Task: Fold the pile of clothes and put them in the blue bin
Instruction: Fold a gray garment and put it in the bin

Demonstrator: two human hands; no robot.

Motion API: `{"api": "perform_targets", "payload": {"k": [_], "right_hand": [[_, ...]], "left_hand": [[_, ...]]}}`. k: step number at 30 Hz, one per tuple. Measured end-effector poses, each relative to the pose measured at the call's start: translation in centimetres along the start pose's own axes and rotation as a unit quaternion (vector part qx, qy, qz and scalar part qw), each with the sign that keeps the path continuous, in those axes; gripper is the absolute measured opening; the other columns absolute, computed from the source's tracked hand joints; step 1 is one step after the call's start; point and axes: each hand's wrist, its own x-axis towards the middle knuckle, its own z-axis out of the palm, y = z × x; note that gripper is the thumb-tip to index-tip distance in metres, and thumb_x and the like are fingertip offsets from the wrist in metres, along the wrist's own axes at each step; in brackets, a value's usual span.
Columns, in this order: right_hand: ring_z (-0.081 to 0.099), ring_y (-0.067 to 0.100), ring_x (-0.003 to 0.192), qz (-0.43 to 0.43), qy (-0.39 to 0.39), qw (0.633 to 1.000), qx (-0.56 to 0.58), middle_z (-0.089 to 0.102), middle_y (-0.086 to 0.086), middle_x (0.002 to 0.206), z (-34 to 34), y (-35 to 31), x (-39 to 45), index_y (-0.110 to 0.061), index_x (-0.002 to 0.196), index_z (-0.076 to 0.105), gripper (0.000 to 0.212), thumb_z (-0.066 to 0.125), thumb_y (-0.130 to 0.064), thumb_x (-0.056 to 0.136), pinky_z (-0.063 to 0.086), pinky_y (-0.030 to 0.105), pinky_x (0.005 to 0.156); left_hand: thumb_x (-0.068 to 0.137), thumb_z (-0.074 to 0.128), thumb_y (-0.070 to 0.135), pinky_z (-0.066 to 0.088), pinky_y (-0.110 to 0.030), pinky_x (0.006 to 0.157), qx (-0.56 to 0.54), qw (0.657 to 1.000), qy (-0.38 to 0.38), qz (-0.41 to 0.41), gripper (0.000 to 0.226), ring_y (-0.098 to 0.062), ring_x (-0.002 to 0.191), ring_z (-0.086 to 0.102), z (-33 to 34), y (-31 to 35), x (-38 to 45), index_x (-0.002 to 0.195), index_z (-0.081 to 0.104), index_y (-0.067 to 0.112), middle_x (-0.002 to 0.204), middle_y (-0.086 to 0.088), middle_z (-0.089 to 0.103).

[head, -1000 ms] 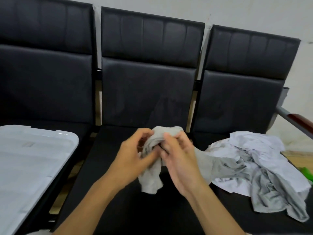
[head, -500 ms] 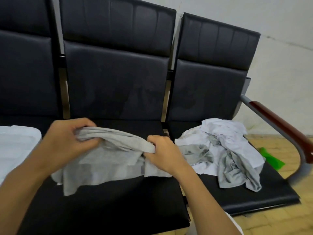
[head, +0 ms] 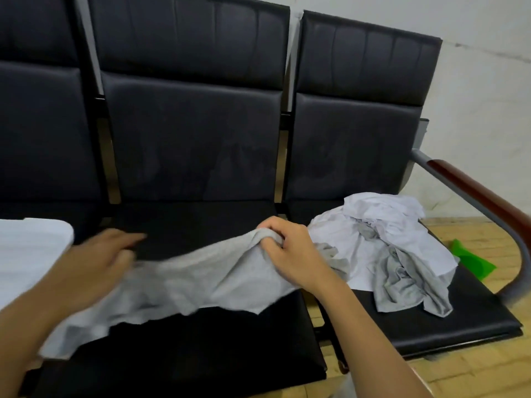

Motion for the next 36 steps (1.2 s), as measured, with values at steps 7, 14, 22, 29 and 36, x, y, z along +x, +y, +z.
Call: {"api": "perform_targets", "payload": {"k": [7, 14, 22, 29, 36], "right_hand": [[0.063, 0.01, 0.06, -0.045, -0.046, 0.998, 0.017, 0.066, -0.006, 0.063, 2.5, -2.4, 0.6, -0.024, 0.091, 0.07, 0.017, 0.066, -0.01, 0.082, 0.053, 0.03, 0.061], [0.06, 0.011, 0.067, -0.054, -0.01, 0.986, -0.157, 0.066, -0.006, 0.071, 0.3, -0.4, 1.0, -0.019, 0.082, 0.069, 0.019, 0.058, -0.005, 0.088, 0.053, 0.039, 0.066], [0.048, 0.017, 0.057, 0.012, 0.028, 0.958, -0.284, 0.046, -0.01, 0.055, -2.7, 1.3, 0.7, -0.034, 0.057, 0.037, 0.048, 0.049, 0.007, 0.078, 0.034, 0.032, 0.05], [0.052, 0.016, 0.062, 0.181, -0.166, 0.957, -0.158, 0.055, -0.001, 0.063, -4.0, 2.1, 0.0, -0.015, 0.06, 0.051, 0.032, 0.049, -0.002, 0.089, 0.042, 0.033, 0.06], [0.062, 0.031, 0.102, 0.359, -0.342, 0.829, -0.257, 0.061, 0.017, 0.113, -1.8, 3.4, 0.9, -0.005, 0.109, 0.059, 0.019, 0.047, -0.01, 0.096, 0.056, 0.032, 0.078]], "left_hand": [[0.084, 0.073, 0.03, 0.056, -0.026, 0.076, -0.245, 0.969, -0.036, 0.0, 0.028, -0.003, 0.088, 0.067, 3.9, 12.9, 1.1, 0.11, 0.062, 0.034, 0.092, 0.015, 0.069], [0.085, 0.055, 0.009, 0.048, -0.038, 0.063, 0.05, 0.993, 0.061, -0.085, 0.015, -0.021, 0.07, 0.058, 3.8, 9.0, 1.9, 0.074, 0.056, 0.018, 0.071, 0.007, 0.053], [0.077, 0.05, -0.005, 0.044, -0.04, 0.06, 0.124, 0.963, 0.151, -0.186, 0.022, -0.041, 0.072, 0.058, -0.7, 3.6, 1.4, 0.074, 0.063, 0.013, 0.064, -0.002, 0.048], [0.093, 0.049, 0.012, 0.046, -0.037, 0.075, 0.222, 0.916, -0.039, -0.331, 0.021, -0.033, 0.087, 0.057, -3.1, -1.5, -0.9, 0.108, 0.065, 0.012, 0.093, -0.01, 0.058], [0.1, 0.042, 0.018, 0.041, -0.024, 0.08, 0.261, 0.826, -0.369, -0.337, 0.033, -0.023, 0.116, 0.059, -4.0, -2.0, -2.0, 0.128, 0.054, 0.006, 0.119, -0.006, 0.062]]}}
